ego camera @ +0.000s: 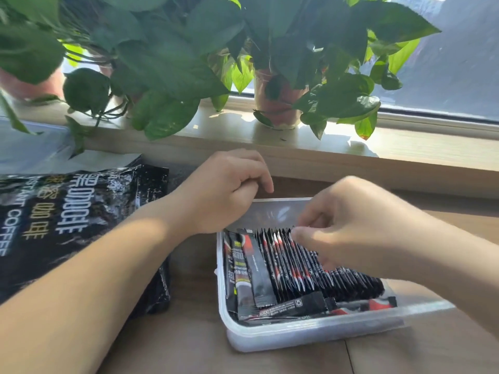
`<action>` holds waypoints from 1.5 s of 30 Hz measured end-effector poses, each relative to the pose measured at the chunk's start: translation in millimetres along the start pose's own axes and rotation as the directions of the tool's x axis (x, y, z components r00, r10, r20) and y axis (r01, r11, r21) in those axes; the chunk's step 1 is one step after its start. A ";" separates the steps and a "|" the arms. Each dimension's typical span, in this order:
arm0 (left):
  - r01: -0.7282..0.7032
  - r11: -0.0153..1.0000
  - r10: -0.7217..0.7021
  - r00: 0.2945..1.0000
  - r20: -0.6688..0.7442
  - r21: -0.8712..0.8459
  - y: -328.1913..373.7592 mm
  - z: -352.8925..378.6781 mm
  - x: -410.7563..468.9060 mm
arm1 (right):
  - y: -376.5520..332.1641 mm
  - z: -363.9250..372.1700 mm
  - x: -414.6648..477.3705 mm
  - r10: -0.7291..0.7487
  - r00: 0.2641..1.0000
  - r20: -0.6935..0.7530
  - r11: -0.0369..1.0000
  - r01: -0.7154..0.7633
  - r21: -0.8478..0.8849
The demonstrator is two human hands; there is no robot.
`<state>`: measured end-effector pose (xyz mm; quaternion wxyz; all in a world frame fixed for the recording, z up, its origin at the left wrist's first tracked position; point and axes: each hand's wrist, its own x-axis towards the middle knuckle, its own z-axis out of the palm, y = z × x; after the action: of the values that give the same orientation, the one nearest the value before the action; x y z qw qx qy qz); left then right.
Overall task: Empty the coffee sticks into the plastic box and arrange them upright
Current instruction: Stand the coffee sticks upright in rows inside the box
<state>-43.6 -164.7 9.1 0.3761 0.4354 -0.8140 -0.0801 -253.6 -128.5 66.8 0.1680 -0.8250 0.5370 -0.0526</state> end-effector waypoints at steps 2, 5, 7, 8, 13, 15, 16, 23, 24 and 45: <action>0.019 1.000 -0.019 1.000 0.008 -0.010 -0.7 -0.3 -0.4 | -18.5 11.8 -2.5 0.004 0.994 0.110 0.995 -0.015 0.097; 0.036 0.999 -0.036 0.999 0.031 -0.011 -1.6 -1.0 -0.6 | -30.5 28.4 5.2 0.039 0.990 0.134 0.995 -0.051 0.089; 0.043 0.999 -0.043 0.998 0.039 -0.019 -1.8 -0.9 -0.8 | -34.1 37.0 8.3 0.050 0.989 0.136 0.994 -0.062 0.088; 0.050 0.998 -0.048 0.998 0.041 -0.028 -1.7 -0.8 -0.7 | -35.6 40.2 8.3 0.051 0.989 0.136 0.992 -0.067 0.111; 0.068 0.997 -0.066 0.996 0.057 -0.042 -1.4 -1.0 0.2 | -44.0 44.7 7.8 0.102 0.983 0.156 0.950 -0.142 0.276; 0.068 0.997 -0.066 0.996 0.067 -0.035 -1.1 -0.8 0.1 | -46.6 43.6 8.6 0.144 0.967 0.208 0.908 -0.213 0.360; 0.068 0.997 -0.065 0.995 0.070 -0.037 -1.2 -0.7 0.1 | -47.7 42.6 9.3 0.160 0.959 0.235 0.890 -0.243 0.386; 0.065 0.996 -0.061 0.996 0.068 -0.058 -3.1 0.0 1.1 | -49.0 40.1 13.8 0.164 0.923 0.348 0.765 -0.342 0.546; 0.071 0.996 -0.067 0.996 0.066 -0.061 -3.6 0.4 0.8 | -47.9 40.6 13.4 0.163 0.920 0.356 0.767 -0.345 0.541; 0.154 0.981 -0.141 0.983 0.115 -0.114 -2.8 -1.9 -1.1 | -39.4 40.8 5.6 0.026 0.884 0.466 0.505 -0.414 0.758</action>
<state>-40.1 -165.2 8.6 0.3513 0.4658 -0.7918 -0.1806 -206.1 -110.0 41.1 0.6533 -0.5558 0.5013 -0.1137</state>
